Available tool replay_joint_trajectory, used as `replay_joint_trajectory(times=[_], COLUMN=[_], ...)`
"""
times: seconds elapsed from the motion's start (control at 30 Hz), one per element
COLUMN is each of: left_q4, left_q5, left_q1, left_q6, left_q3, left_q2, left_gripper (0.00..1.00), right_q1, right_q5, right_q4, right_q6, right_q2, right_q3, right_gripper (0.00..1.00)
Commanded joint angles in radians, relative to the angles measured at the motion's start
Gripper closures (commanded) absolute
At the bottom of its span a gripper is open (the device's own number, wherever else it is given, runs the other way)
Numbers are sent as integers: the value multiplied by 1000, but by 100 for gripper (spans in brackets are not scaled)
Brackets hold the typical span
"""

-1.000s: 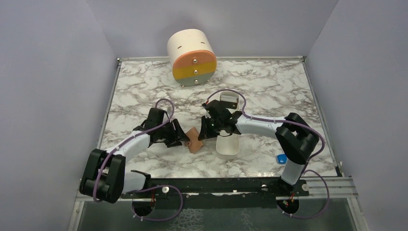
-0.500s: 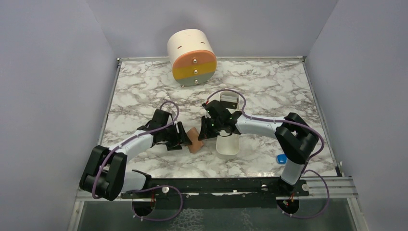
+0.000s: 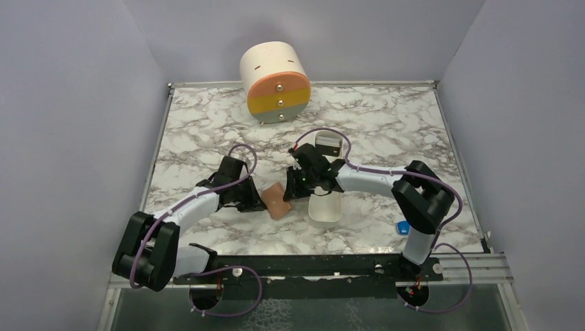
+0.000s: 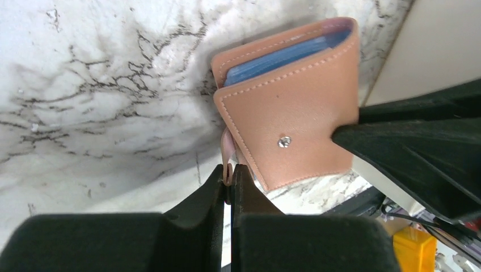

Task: Put the credit cards into the card holder
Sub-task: Open the card holder at the center of the board.

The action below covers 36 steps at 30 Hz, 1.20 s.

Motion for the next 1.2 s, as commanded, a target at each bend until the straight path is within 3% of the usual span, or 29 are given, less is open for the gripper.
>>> replay_joint_trajectory(times=[0.0,0.3,0.47,0.77,0.97,1.17], left_q4=[-33,-32,-21,0,-4,-36], left_q5=[21,82,98,108,80,11], left_q1=[-5,-5,-6,-6,-6,-6], left_q6=[-14,-81,-99,-91,-87,-69], left_q3=[28,21,32,27,16,17], left_q2=[-111,-284,-305,-283,-264,-227], left_gripper=[100,100,100,100,100,100], right_q1=[8,8,9,9,8,8], right_q5=[55,47,-20,-74,-13,78], right_q4=[-54,-140,-113,-69,-104,-162], right_q6=[-65,-177,-214,-222,-261,-272], right_q2=[13,-76,-128,-100,-38,50], right_q3=[35,76,68,108,167,228], right_gripper=[81,55,50,51,52,63])
